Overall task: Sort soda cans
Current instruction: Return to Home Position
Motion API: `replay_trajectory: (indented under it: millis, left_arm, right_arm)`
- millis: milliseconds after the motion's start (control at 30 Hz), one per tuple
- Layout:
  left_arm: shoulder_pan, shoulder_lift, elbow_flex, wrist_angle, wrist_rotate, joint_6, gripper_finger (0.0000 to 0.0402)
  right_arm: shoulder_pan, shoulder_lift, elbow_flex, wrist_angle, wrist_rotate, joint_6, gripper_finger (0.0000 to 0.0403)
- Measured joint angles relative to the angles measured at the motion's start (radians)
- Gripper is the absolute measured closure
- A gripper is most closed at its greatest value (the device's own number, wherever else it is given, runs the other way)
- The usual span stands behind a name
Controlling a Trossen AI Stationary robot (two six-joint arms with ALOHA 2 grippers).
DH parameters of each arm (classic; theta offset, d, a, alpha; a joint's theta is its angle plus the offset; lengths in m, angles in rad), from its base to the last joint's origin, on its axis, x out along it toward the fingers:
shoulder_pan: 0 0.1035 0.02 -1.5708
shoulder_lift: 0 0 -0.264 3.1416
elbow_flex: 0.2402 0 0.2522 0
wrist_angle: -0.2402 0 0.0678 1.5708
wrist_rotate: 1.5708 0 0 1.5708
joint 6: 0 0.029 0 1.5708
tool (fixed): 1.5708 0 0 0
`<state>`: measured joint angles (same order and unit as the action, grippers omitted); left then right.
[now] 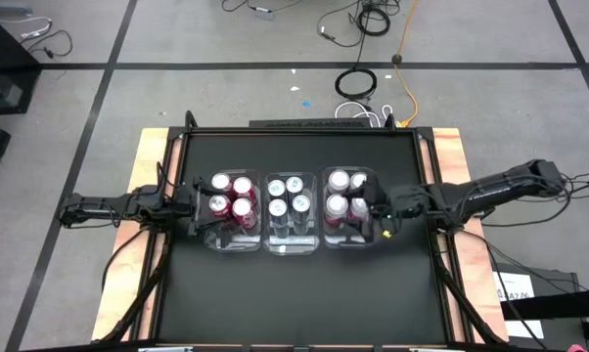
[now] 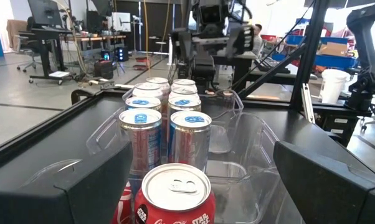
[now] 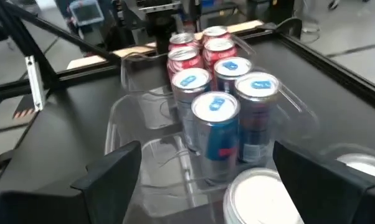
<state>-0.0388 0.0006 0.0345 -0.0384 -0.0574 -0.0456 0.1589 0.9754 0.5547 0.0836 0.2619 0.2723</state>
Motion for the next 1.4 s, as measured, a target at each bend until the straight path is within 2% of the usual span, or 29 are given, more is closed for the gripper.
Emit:
replay_trajectory:
  millis: [333,567,1000,1167,1400]
  left_arm:
    - [0.0,0.0,0.0,0.0,0.0,0.0,0.0004]
    - [0.0,0.0,0.0,0.0,0.0,0.0,0.0004]
    - [0.0,0.0,0.0,-0.001,0.0,0.0,0.0004]
    - [0.0,0.001,0.0,-0.001,0.0,0.0,0.0004]
    - [0.0,0.001,0.0,-0.001,0.0,0.0,0.0004]
  right_arm:
    - [-0.003,-0.201,-0.35,0.396,-0.06,-0.002,0.0047]
    - [-0.004,-0.263,-0.543,0.666,-0.059,0.005,0.0047]
    - [-0.037,-0.27,-0.541,0.602,-0.064,-0.001,0.0047]
    - [-0.057,-0.274,-0.541,0.624,-0.148,0.002,0.0047]
    - [-0.087,-0.36,-0.541,0.584,-0.153,-0.037,0.0047]
